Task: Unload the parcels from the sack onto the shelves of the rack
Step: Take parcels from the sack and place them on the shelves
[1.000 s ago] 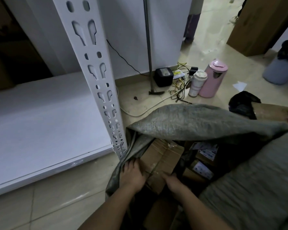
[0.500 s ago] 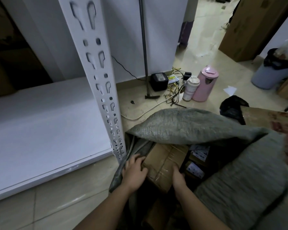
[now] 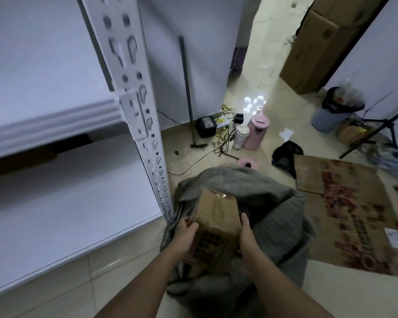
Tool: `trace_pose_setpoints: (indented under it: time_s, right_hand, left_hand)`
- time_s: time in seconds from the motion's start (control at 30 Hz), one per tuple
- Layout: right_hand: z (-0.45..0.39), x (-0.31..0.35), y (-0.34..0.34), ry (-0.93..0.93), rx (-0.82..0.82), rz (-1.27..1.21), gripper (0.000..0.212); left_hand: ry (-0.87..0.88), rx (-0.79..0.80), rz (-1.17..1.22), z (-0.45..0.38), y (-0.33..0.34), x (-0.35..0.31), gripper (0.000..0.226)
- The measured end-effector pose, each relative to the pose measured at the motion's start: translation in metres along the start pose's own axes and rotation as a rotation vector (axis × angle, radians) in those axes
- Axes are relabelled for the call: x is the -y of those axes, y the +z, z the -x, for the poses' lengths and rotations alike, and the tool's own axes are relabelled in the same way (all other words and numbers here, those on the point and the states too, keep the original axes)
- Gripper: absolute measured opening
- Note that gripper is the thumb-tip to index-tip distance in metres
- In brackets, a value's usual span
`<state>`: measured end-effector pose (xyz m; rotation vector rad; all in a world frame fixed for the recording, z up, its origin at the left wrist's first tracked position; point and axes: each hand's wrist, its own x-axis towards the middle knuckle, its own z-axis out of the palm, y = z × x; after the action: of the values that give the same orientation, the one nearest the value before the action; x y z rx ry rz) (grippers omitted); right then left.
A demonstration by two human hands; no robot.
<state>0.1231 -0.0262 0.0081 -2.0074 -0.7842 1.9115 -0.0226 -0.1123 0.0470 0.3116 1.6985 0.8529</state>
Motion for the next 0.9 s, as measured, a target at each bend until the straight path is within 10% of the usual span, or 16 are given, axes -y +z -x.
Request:
trace_pose_setpoints:
  time_s: [0.23, 0.4, 0.57, 0.8, 0.9]
  right_hand:
    - [0.13, 0.07, -0.012, -0.08, 0.079, 0.076, 0.052]
    - [0.159, 0.086, -0.03, -0.152, 0.116, 0.099, 0.11]
    - [0.229, 0.117, -0.032, -0.164, 0.045, -0.009, 0.064]
    - [0.246, 0.126, -0.039, -0.13, 0.03, -0.154, 0.082]
    - [0.252, 0.129, -0.047, -0.156, 0.086, -0.19, 0.074]
  left_hand:
    - [-0.026, 0.081, -0.055, 0.125, -0.012, -0.078, 0.034]
    - [0.029, 0.05, 0.022, 0.182, -0.022, -0.116, 0.039]
    - [0.253, -0.04, -0.165, 0.216, -0.027, -0.134, 0.026]
    - [0.555, -0.146, -0.659, 0.243, -0.04, -0.142, 0.055]
    - [0.47, -0.223, -0.623, 0.249, -0.04, -0.145, 0.102]
